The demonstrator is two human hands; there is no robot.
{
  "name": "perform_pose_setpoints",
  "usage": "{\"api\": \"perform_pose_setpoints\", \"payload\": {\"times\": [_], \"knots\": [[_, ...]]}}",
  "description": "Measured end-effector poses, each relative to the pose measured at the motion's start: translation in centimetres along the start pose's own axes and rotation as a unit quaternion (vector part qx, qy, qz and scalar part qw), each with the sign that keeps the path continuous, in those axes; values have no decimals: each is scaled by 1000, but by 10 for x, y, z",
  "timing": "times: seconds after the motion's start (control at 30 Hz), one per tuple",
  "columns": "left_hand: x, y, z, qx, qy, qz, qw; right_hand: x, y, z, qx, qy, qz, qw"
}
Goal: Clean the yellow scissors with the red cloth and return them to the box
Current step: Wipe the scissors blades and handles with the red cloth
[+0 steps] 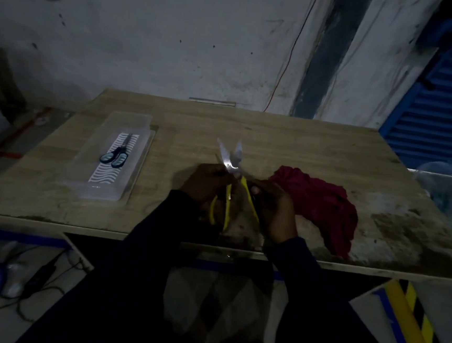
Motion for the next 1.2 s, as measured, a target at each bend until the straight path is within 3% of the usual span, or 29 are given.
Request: {"api": "perform_pose_setpoints", "payload": {"times": [0.07,0.13,0.23,0.33,0.37,0.4,0.47,0.53,0.63,0.77,0.87,0.97,1.1,1.2], "knots": [[2,-3,0,17,43,17,999,9,-4,-12,-127,28,-87,988],[2,-8,-6,21,78,-2,997,34,4,-38,-316,84,-177,929],[2,-14,-11,9,87,-17,996,60,35,-61,-532,11,-84,843],[6,-17,-11,12,84,-18,996,58,28,-50,-611,-54,-99,783],[8,-18,-11,1,82,-23,996,58,16,-48,-599,-45,-111,791],[9,-21,-9,-13,75,-33,997,59,3,-50,-541,-15,-106,834],[8,-27,-8,-46,58,-66,995,63,-20,-62,-316,79,-52,944],[7,-32,-10,-74,50,-87,992,69,-30,-70,-155,128,23,979],[6,-35,-12,-82,37,-95,991,72,-37,-69,-200,107,43,973],[5,-34,-7,-101,13,-99,990,75,-59,-69,-323,166,-89,927],[3,-35,-9,-90,11,-83,992,84,-40,-59,-371,60,-11,927],[3,-34,-12,-84,6,-76,994,88,-42,-67,-259,95,28,961],[7,-39,-11,-95,-15,-74,993,87,-46,-62,-211,55,73,973],[9,-36,-6,-69,-6,-57,996,76,-38,-53,-151,11,204,967]]}}
Point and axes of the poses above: each hand's wrist, its own x-axis towards the middle knuckle, its own z-axis out of the palm, y = z × x, the point moved 5 cm from there along x, towards the middle knuckle, and after that the axes turned 10 degrees about y, right-handed, at the moved point
